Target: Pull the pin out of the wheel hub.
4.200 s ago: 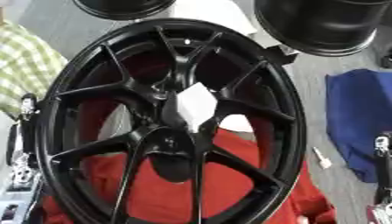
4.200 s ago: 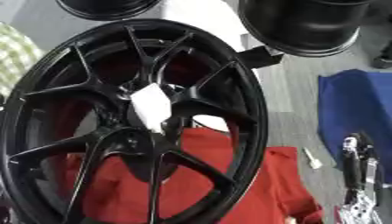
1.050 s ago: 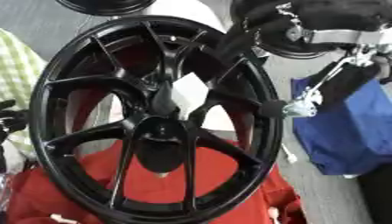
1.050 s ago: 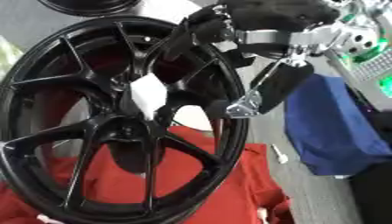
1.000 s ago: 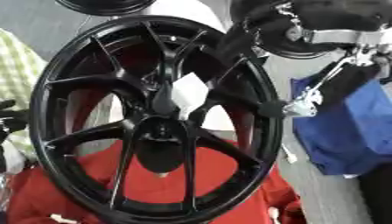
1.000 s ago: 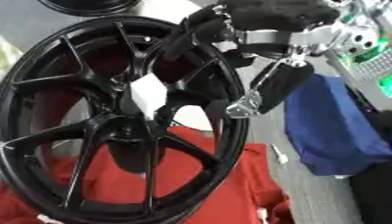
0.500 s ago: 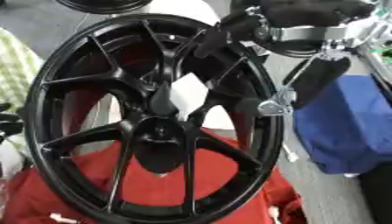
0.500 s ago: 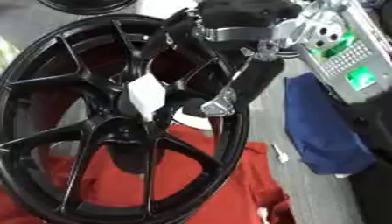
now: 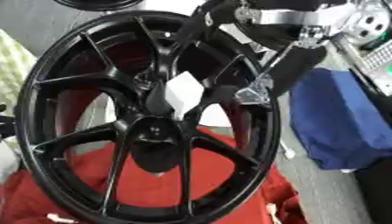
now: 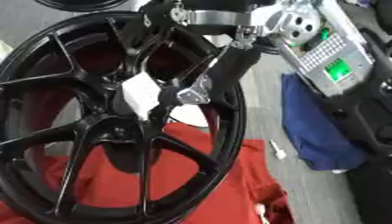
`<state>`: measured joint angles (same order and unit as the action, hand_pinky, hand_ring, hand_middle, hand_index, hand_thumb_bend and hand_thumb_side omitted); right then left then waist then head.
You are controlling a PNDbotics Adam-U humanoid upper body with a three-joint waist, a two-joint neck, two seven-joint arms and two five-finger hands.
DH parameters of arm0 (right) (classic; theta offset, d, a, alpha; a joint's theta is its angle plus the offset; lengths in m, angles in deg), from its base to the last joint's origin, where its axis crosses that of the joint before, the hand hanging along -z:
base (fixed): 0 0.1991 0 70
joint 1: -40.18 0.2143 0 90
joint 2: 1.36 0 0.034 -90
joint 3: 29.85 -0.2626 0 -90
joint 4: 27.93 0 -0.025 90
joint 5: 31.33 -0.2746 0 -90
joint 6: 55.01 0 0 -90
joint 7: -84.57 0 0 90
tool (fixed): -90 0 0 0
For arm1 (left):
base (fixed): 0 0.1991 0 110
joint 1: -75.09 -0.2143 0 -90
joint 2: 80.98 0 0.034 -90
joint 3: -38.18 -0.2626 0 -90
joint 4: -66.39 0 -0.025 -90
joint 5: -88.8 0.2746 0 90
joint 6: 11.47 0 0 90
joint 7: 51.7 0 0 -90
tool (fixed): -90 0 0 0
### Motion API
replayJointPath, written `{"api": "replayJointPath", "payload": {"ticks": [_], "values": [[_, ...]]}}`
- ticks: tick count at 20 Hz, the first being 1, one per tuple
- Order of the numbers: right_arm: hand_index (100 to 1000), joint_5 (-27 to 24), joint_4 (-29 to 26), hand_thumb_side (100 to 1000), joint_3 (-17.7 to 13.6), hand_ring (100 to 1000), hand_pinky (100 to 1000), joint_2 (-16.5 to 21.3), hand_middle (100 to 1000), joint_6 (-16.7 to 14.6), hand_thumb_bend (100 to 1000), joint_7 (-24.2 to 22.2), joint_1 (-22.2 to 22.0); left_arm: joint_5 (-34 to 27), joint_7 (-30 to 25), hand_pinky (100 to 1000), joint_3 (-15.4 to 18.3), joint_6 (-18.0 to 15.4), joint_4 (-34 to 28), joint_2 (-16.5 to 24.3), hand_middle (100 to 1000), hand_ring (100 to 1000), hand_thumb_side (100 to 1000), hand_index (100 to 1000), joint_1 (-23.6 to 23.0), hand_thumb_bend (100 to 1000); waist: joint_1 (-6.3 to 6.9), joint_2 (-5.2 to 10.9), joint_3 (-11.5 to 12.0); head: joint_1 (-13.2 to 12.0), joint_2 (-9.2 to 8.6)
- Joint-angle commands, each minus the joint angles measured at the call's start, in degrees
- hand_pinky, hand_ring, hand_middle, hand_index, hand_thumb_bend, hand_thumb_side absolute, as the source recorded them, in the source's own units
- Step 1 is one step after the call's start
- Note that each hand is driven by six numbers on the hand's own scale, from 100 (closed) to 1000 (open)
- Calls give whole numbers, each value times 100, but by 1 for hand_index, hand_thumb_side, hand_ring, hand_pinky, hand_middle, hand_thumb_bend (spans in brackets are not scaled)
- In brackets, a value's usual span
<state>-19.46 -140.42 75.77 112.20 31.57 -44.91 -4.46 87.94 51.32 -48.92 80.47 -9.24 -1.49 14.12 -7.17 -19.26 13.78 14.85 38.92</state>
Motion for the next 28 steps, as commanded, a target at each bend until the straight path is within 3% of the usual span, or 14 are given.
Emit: {"api": "replayJointPath", "payload": {"ticks": [1, 15, 28], "values": [[895, 147, 33, 297, -15, 844, 754, 47, 810, 36, 370, 174, 97, 18, -33, 656, -30, -2, -111, 16, 499, 551, 1000, 721, 116, 129, 48, 83, 21, -32, 63], [894, 207, 174, 325, 122, 839, 738, -115, 800, 45, 342, 114, -21, -11, -35, 656, -56, 10, -147, -43, 499, 551, 1000, 721, 211, 133, 6, -25, 159, -3, 96], [892, 458, 371, 290, 161, 845, 752, -202, 799, -75, 372, 172, -130, -7, -50, 655, -79, 23, -200, -50, 498, 551, 1000, 720, 301, 130, -27, -153, 258, 41, -30]]}}
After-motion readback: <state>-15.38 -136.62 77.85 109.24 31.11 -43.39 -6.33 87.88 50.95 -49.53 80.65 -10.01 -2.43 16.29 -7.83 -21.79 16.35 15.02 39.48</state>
